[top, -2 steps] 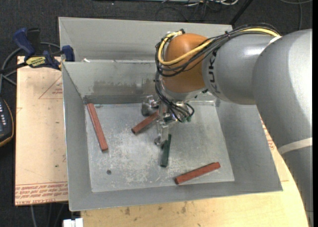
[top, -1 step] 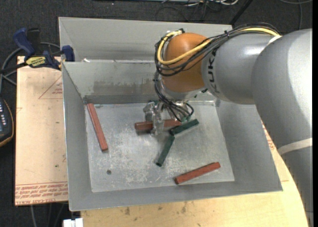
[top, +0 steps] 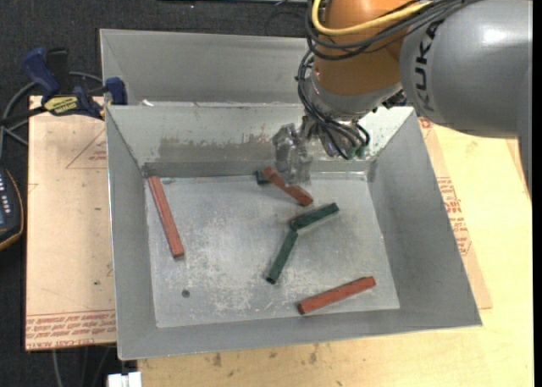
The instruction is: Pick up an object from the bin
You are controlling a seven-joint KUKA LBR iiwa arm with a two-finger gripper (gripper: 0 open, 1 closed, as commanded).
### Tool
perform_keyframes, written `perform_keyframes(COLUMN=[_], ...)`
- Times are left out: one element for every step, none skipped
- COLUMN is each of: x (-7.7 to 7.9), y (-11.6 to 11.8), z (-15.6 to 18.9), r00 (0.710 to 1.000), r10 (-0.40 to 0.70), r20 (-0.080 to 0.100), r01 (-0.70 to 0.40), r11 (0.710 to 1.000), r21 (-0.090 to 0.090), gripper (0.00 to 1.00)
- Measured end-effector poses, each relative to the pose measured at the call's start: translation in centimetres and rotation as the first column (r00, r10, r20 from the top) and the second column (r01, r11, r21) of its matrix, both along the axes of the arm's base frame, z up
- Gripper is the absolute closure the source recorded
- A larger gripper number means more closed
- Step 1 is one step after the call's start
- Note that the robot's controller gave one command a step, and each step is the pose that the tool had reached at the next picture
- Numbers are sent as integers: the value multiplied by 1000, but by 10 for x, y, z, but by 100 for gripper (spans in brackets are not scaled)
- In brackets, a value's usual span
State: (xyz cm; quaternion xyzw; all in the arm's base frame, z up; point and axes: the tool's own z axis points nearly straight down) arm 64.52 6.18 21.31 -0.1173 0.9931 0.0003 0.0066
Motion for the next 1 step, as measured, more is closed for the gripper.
perform_keyframes(x=[-2], y=[5], z=[-53], r00=[990], r10=[139], r20=[-14], r01=[-139], r11=[990], r21=[-1], gripper=[100])
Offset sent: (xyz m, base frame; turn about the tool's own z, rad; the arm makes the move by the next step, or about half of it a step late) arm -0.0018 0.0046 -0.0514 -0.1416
